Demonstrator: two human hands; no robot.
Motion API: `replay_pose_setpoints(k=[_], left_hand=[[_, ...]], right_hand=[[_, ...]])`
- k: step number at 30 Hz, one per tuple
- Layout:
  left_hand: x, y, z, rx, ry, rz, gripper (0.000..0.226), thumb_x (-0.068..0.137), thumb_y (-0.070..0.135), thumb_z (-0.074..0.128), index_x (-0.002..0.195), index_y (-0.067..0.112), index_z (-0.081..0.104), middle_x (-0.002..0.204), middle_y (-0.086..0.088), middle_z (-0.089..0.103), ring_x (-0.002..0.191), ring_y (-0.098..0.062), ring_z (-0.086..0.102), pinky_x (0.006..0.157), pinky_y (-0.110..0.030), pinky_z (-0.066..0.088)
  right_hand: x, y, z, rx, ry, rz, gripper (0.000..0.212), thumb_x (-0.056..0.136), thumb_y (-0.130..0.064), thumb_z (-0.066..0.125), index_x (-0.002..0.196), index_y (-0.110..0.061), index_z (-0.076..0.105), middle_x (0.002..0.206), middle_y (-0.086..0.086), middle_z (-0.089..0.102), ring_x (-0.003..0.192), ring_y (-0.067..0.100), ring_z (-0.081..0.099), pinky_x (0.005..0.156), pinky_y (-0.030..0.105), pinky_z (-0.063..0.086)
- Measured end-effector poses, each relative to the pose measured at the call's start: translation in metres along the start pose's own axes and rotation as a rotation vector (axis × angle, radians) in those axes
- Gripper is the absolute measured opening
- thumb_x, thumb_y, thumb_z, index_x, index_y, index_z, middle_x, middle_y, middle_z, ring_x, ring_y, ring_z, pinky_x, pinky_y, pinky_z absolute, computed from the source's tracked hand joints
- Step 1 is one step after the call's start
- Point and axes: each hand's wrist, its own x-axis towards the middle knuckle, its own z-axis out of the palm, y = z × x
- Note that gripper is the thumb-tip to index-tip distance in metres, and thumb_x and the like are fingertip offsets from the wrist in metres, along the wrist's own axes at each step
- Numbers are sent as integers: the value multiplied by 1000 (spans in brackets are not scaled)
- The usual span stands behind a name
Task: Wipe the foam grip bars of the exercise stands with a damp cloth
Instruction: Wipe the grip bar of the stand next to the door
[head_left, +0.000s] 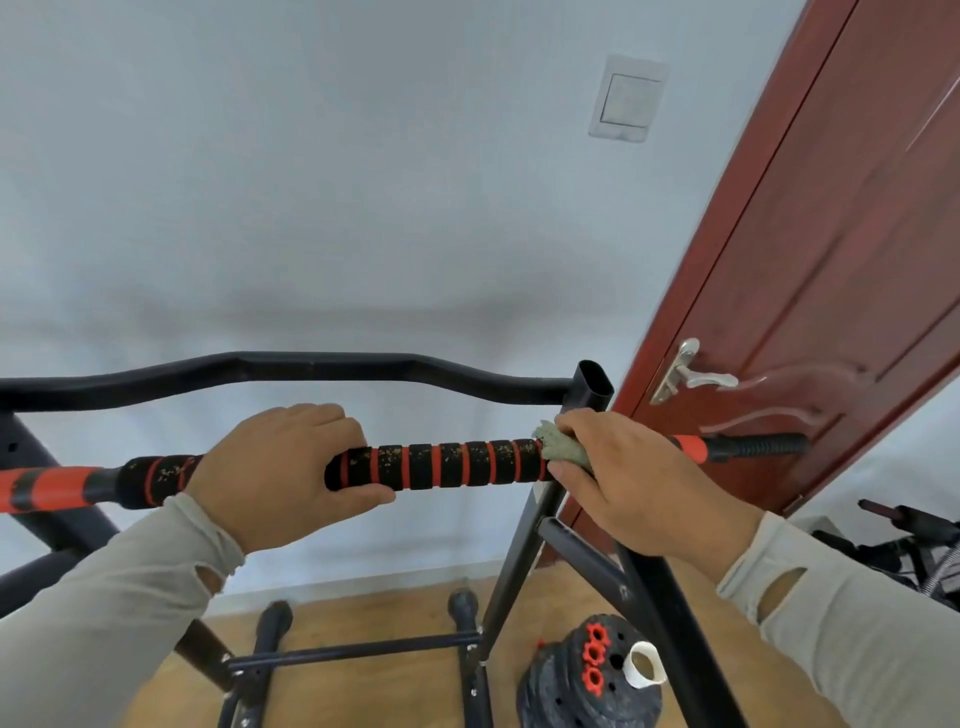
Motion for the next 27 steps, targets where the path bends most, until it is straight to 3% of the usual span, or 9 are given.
replay_pose_setpoints(k=[4, 7, 10, 12, 16, 20, 23, 25, 27], left_hand=[[-2, 0, 2, -19, -14, -19, 59, 72, 90, 38, 91, 39, 60, 76, 18, 52, 69, 0, 51, 64, -18, 44], [-2, 1, 1, -22, -17, -24, 54, 74, 86, 42, 91, 38, 58, 77, 18, 51, 70, -1, 50, 65, -20, 46], [-2, 0, 0, -31, -27, -18, 51, 76, 84, 44, 91, 37, 57, 77, 17, 50, 72, -3, 50, 68, -23, 48], [-1, -1, 0, -32, -23, -10, 49, 77, 83, 45, 89, 37, 56, 78, 16, 50, 72, -4, 51, 68, -24, 48], [-2, -3, 2, -68, 38, 16, 46, 79, 79, 41, 73, 34, 49, 69, 12, 50, 64, -6, 48, 58, -23, 40], [0, -9, 5, -53, 39, 55, 50, 80, 83, 40, 80, 34, 51, 73, 12, 50, 66, -5, 49, 60, -24, 44], [-3, -8, 3, -48, 41, 66, 45, 82, 80, 43, 85, 36, 47, 77, 13, 49, 70, -6, 49, 60, -22, 35], [-4, -7, 3, -52, 40, 65, 44, 83, 80, 44, 88, 36, 47, 79, 13, 50, 71, -7, 50, 62, -22, 33], [-4, -8, 2, -62, 46, 65, 45, 83, 79, 44, 88, 35, 48, 79, 12, 50, 72, -7, 50, 63, -22, 34]], right_hand=[[0, 1, 19, -35, 126, 6, 36, 106, -38, 46, 134, -21, 62, 135, 1, 64, 122, 20, 58, 108, 38, 44], [1, -13, 31, -112, 245, 65, 21, 103, -29, 54, 116, -19, 67, 104, 1, 72, 95, 23, 68, 85, 39, 56], [14, -42, 32, -289, 191, 119, 15, 92, -17, 53, 106, -21, 59, 80, -2, 62, 71, 22, 64, 65, 37, 55], [26, -77, 40, -312, 217, 74, 22, 92, -21, 50, 112, -21, 59, 86, -1, 66, 75, 21, 67, 73, 37, 55], [45, -146, 73, -187, 252, -68, 41, 102, -26, 34, 134, -11, 55, 134, 12, 65, 124, 28, 61, 113, 45, 42], [31, -110, 62, -313, 191, -203, 61, 95, -9, 50, 154, -6, 36, 155, 14, 47, 141, 29, 47, 123, 46, 30], [15, -78, 44, -389, 257, -224, 64, 73, 7, 65, 136, -2, 61, 135, 15, 66, 122, 32, 65, 110, 41, 36], [3, -54, 28, -448, 245, -117, 62, 70, 9, 76, 130, -3, 66, 126, 14, 71, 113, 33, 70, 104, 45, 48], [-10, -32, 8, -468, 144, 109, 51, 84, 2, 69, 133, -10, 63, 126, 11, 70, 115, 33, 67, 101, 47, 53]])
